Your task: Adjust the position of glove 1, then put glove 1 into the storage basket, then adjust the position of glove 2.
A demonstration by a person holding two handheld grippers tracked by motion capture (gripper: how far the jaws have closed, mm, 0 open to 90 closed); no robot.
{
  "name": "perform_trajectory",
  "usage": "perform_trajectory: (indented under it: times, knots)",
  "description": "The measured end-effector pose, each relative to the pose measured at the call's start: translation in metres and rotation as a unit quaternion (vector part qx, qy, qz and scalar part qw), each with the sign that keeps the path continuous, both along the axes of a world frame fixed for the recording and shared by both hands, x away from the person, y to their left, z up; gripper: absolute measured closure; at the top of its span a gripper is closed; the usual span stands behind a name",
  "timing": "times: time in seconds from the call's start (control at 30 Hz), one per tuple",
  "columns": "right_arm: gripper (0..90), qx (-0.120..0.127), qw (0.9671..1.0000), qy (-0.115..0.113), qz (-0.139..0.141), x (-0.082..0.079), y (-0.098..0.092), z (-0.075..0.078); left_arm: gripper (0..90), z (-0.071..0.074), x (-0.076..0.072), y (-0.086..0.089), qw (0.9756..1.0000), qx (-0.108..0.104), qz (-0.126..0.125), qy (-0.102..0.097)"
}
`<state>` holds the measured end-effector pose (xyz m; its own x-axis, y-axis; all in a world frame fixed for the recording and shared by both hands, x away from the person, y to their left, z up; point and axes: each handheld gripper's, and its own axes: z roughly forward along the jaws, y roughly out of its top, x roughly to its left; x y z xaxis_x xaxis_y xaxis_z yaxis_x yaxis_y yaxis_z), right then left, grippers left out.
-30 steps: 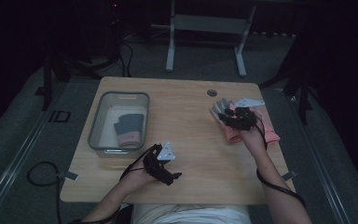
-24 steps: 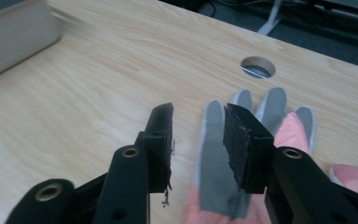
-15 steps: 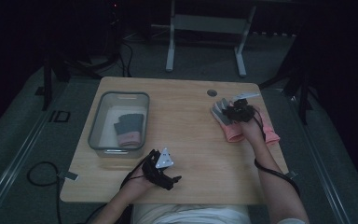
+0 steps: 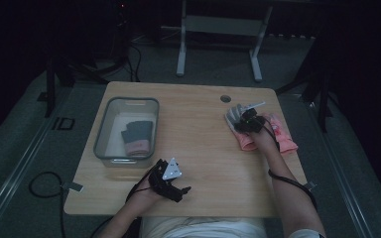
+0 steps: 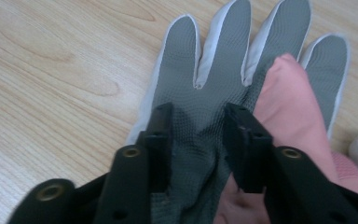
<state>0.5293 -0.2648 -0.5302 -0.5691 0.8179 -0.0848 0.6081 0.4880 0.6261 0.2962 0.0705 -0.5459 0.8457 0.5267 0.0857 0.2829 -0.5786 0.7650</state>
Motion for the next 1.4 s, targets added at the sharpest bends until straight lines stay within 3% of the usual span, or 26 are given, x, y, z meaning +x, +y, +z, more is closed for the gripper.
perform_trajectory:
  times: [0.4,0.67,1.0,1.27,1.37,1.4]
  knots:
    - [71.3,0.016,0.9998,0.004,-0.009,-0.001,-0.002,-0.002,6.4,-0.002,0.000,-0.001,1.0000,0.002,-0.007,0.002]
    - [87.4,0.030,0.9993,0.008,-0.020,-0.002,-0.005,0.003,6.4,-0.002,0.000,0.000,0.9999,0.006,-0.008,0.002]
    - [88.7,0.053,0.9970,-0.015,-0.054,-0.018,-0.003,0.032,6.4,0.000,-0.001,0.002,1.0000,0.001,-0.007,-0.001]
    - [88.8,0.080,0.9940,-0.053,-0.053,-0.053,0.007,0.077,6.4,-0.001,-0.001,0.001,1.0000,0.000,-0.009,-0.005]
    - [88.9,0.086,0.9930,-0.060,-0.054,-0.058,0.009,0.082,6.4,-0.002,-0.001,0.000,0.9999,0.004,-0.012,-0.004]
    - [88.9,0.095,0.9913,-0.071,-0.056,-0.074,0.017,0.095,6.4,-0.002,-0.001,0.000,0.9999,0.004,-0.012,-0.003]
